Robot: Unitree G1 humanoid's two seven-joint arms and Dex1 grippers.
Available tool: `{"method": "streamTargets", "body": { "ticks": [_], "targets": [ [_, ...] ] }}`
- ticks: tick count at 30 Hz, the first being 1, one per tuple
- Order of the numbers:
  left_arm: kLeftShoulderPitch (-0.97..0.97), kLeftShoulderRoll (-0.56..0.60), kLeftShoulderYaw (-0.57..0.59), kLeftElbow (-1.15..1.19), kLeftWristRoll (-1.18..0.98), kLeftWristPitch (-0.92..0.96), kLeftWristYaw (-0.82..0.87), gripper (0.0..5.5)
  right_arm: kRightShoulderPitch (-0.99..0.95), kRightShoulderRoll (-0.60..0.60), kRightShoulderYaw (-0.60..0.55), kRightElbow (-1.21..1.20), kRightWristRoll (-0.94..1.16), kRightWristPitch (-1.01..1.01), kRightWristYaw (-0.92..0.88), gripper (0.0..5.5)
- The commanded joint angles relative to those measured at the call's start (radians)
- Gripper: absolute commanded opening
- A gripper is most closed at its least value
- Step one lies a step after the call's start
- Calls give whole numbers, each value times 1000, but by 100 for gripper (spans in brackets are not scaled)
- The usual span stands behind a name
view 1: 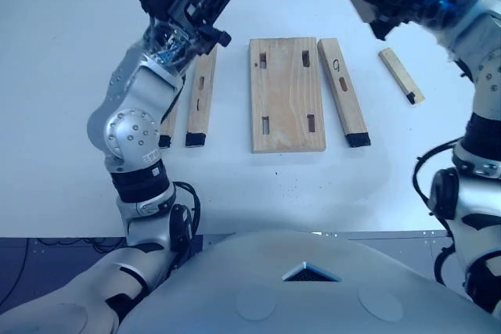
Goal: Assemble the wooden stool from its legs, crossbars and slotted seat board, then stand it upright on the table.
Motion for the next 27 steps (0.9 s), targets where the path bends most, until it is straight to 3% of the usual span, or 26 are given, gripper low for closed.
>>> {"method": "streamTargets", "body": {
  "ticks": [1, 5, 10, 15, 23, 27],
  "targets": [
    [-98, 95, 47, 0, -210, 99, -86, 158, -13, 58, -93, -53, 197, 101, -22, 204],
    [-158, 183, 24, 59, -223, 99, -166, 158, -9, 59, -118, -41, 290, 97, 16, 204],
    [-194, 182, 44, 116, -323, 106, -166, 206, 9, 60, -76, -33, 285, 68, 85, 204],
    [-218, 164, 84, 154, -404, 66, -145, 206, 37, 37, -24, -27, 265, 43, 171, 204],
    [-169, 179, 13, 171, -337, 42, -188, 206, 37, 6, 24, -3, 234, 23, 242, 204],
    [-153, 185, 22, 183, -322, 27, -198, 268, 25, -17, 37, -17, 216, 16, 264, 204]
  ]
}}
